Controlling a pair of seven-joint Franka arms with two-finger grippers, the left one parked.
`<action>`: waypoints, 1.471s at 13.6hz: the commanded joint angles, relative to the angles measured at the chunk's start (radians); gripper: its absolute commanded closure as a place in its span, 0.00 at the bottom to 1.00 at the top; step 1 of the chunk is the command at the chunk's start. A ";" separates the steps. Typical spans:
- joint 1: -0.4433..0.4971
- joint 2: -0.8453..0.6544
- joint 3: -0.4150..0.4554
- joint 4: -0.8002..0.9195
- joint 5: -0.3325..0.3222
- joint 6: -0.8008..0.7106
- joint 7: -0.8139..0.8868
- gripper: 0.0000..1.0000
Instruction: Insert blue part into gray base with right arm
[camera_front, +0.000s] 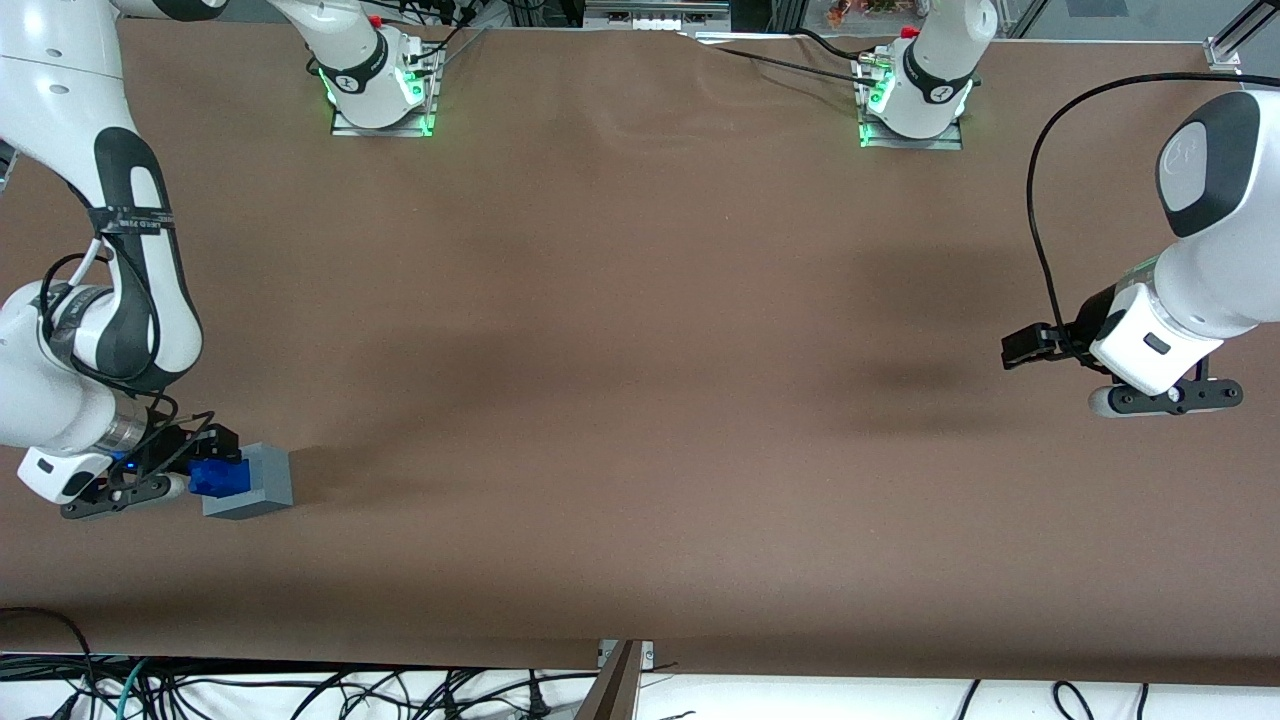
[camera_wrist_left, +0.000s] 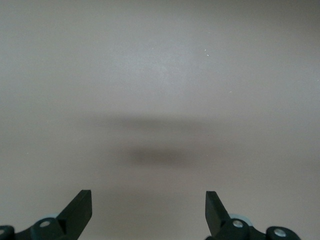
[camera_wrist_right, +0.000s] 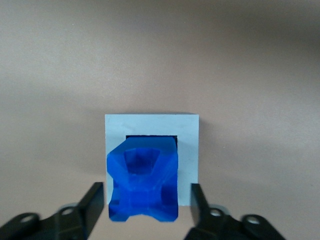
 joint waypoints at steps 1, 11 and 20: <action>-0.003 0.004 0.010 0.103 0.016 -0.061 -0.012 0.01; 0.035 -0.173 0.010 0.348 0.010 -0.629 0.123 0.01; 0.095 -0.417 0.008 0.106 -0.165 -0.489 0.115 0.01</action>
